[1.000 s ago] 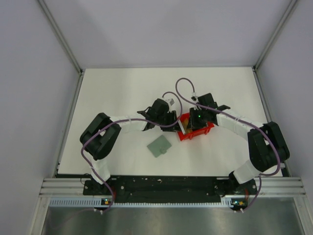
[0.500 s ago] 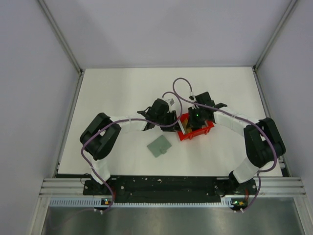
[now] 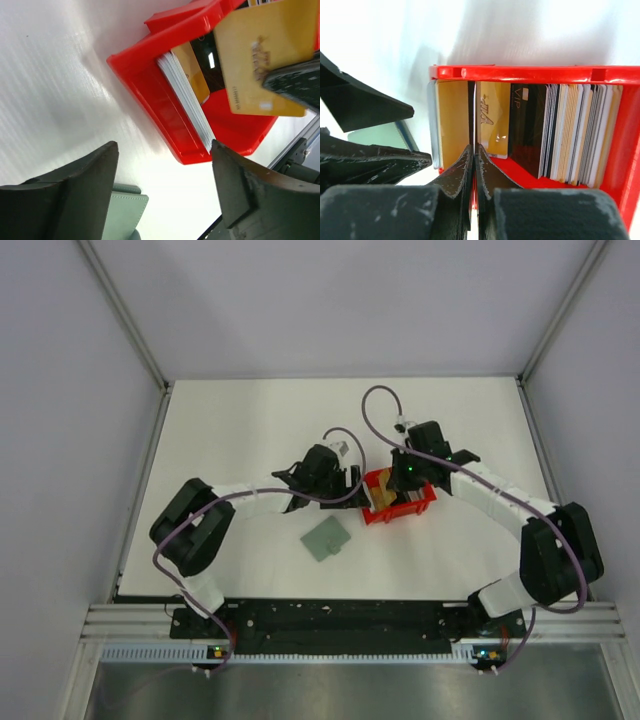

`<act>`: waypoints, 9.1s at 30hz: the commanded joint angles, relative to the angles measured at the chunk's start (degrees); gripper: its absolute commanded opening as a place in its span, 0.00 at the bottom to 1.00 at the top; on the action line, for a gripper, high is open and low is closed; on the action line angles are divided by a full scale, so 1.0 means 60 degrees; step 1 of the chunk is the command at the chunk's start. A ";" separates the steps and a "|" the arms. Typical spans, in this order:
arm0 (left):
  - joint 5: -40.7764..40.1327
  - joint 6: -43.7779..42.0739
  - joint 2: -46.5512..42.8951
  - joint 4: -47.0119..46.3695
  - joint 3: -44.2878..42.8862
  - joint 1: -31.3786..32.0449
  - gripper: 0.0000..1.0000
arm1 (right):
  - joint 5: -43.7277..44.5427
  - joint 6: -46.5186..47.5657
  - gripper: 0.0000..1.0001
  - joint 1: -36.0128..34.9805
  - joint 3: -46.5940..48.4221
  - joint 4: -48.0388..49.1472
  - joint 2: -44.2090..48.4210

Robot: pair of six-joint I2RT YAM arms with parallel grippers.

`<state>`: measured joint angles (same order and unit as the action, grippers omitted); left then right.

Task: Put the credit cards into the card holder
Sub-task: Pick up the credit card from the storage box, then turn over the card holder at the center of the board.

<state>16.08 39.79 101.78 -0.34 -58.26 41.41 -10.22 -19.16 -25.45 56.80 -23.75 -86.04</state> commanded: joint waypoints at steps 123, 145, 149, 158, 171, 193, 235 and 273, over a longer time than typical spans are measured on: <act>-0.3222 -0.0157 -0.6343 0.1083 0.5198 -0.0397 0.95 | 0.6317 -0.8320 0.00 -0.7330 -0.4236 0.2727 0.2255; -0.1244 -0.0436 -0.5127 -0.0617 0.5579 -0.0017 0.56 | 0.3813 -0.8131 0.00 -0.5397 -0.5188 0.5188 0.2328; -0.1214 -0.0275 -0.5229 -0.0676 0.5681 0.0144 0.46 | 0.3448 -0.7823 0.00 -0.5017 -0.5130 0.5305 0.2314; -0.0966 0.0033 -0.4966 -0.1129 0.5711 0.0627 0.35 | 0.2788 -0.6988 0.00 -0.4679 -0.4822 0.5656 0.2109; -0.2034 -0.0289 -0.5068 -0.0105 0.5228 0.0701 0.41 | 0.2304 -0.6095 0.00 -0.4679 -0.3886 0.5189 0.1919; -0.6281 0.1058 -0.8129 0.3204 0.5140 0.0497 0.59 | 0.1176 -0.5377 0.00 -0.4781 -0.1982 0.5145 0.0440; -0.5052 0.1644 -0.8921 0.1902 0.5359 0.0071 0.95 | 0.0839 -0.5215 0.00 -0.5734 -0.0047 0.5144 -0.1685; -0.5975 0.2026 -0.9199 0.3191 0.5916 -0.0090 0.19 | 0.0471 -0.5289 0.00 -0.5734 -0.0076 0.5336 -0.1642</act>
<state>-18.11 52.64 46.92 18.04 -23.70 41.01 -8.60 -51.57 -59.16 53.80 7.57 -96.64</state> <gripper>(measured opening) 0.268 0.006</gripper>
